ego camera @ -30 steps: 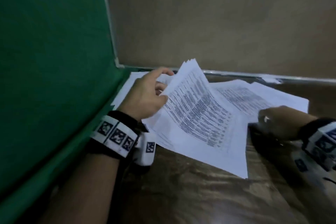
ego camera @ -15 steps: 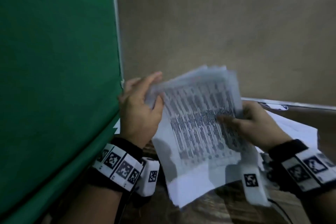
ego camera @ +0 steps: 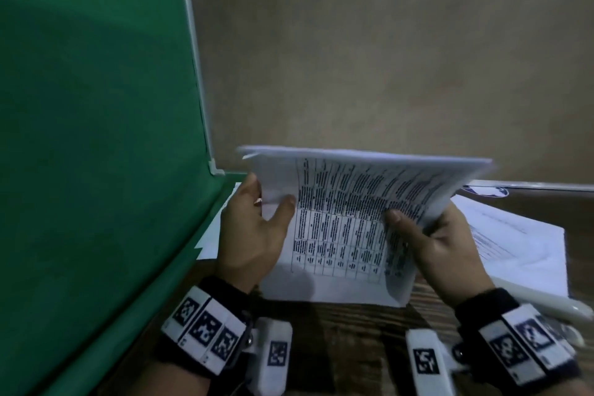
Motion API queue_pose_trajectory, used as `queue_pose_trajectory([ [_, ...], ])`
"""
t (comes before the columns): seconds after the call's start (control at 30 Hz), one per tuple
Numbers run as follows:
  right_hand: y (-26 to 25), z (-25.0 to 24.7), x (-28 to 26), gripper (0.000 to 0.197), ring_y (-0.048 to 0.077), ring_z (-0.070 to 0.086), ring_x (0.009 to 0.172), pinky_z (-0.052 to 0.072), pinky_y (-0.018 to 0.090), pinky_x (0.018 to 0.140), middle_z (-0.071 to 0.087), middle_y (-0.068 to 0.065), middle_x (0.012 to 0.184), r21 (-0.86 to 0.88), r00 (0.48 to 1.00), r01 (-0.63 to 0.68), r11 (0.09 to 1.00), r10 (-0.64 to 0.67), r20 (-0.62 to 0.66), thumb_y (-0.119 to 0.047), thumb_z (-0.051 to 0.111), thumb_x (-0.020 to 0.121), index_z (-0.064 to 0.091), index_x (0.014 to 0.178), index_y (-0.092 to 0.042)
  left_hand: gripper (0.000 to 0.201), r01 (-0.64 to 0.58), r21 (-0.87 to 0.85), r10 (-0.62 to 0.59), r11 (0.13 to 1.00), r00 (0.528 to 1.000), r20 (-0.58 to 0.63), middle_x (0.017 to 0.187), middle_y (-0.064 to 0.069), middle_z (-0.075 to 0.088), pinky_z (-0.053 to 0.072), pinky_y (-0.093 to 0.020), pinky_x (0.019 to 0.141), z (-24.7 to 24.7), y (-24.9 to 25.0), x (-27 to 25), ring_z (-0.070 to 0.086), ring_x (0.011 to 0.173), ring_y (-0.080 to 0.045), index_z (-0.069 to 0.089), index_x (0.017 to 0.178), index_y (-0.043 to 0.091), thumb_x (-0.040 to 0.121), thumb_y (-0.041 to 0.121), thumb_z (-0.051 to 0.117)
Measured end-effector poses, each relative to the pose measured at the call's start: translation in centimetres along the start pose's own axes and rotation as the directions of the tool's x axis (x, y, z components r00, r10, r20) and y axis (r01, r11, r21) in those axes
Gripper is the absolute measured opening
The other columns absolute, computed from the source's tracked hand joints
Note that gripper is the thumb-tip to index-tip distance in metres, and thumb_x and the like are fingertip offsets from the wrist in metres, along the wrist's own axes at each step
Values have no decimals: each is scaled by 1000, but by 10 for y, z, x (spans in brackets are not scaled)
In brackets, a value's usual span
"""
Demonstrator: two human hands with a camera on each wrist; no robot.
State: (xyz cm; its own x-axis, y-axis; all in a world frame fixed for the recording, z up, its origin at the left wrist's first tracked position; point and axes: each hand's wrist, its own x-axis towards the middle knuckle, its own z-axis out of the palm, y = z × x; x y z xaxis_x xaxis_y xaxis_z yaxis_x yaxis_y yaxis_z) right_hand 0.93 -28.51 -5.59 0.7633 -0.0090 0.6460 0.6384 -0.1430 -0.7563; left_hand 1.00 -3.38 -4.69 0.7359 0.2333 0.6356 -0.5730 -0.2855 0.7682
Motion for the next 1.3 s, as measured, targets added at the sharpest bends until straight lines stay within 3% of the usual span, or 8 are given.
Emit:
queue_pose_trajectory([
  [0.2,-3,1,-3,13,-1,72,87,55,13,72,76,-23,94,-85,994,69,994,-76,-78,-29,69,87,69,97,-22,12,-7,-11,7,1000,1000,0,110,14,76,58,-48,97,3,4,-5,71,107,-8,65,113,31,102,28,63],
  [0.37,-9,3,-3,22,-11,67,92,50,5,75,70,-38,95,-161,975,171,972,-190,-116,-28,69,88,69,105,-15,44,-46,-17,46,999,999,5,136,11,65,47,-37,113,9,13,-11,59,129,-6,47,145,18,103,24,57],
  [0.47,-11,4,-4,34,-8,68,97,52,8,79,71,-35,101,-111,976,164,980,-177,-124,-27,72,85,65,114,-13,50,-26,-70,26,997,1000,-7,129,20,67,48,-25,107,10,16,-11,62,124,-2,43,146,21,99,26,61],
  [0.57,-12,6,-3,41,3,72,101,57,16,82,75,-19,109,22,983,127,992,-123,-139,-21,76,81,55,116,-25,34,-24,-87,25,996,1000,9,118,18,71,53,-34,102,9,18,-11,68,113,-6,49,130,29,100,26,65],
  [0.77,-13,4,-3,43,4,72,105,57,17,84,74,-17,113,44,990,97,994,-91,-111,-21,75,81,54,118,-26,48,-20,-32,21,999,999,26,128,15,68,49,-44,111,11,18,-13,63,123,-5,47,140,19,101,44,57],
  [1.1,-7,8,-5,24,-2,71,95,56,14,79,75,-24,104,4,992,113,994,-113,-62,-18,66,89,60,108,-30,30,-19,37,20,999,1000,-14,129,9,66,48,-37,109,11,15,-13,62,121,-5,51,135,15,105,19,53],
  [1.2,-2,6,-4,30,0,72,99,59,21,84,75,-22,107,-34,999,37,999,-38,-11,-5,65,95,61,109,-31,25,78,76,-82,994,995,54,116,22,68,50,-32,98,11,8,-11,65,105,2,55,127,22,104,11,54],
  [1.3,-4,1,-2,25,9,74,98,62,31,84,77,-11,107,-81,999,-11,997,9,-32,-8,68,95,64,112,-26,22,118,74,-122,990,991,54,109,18,73,55,-36,99,9,3,-8,69,103,-4,61,116,26,102,10,58],
])
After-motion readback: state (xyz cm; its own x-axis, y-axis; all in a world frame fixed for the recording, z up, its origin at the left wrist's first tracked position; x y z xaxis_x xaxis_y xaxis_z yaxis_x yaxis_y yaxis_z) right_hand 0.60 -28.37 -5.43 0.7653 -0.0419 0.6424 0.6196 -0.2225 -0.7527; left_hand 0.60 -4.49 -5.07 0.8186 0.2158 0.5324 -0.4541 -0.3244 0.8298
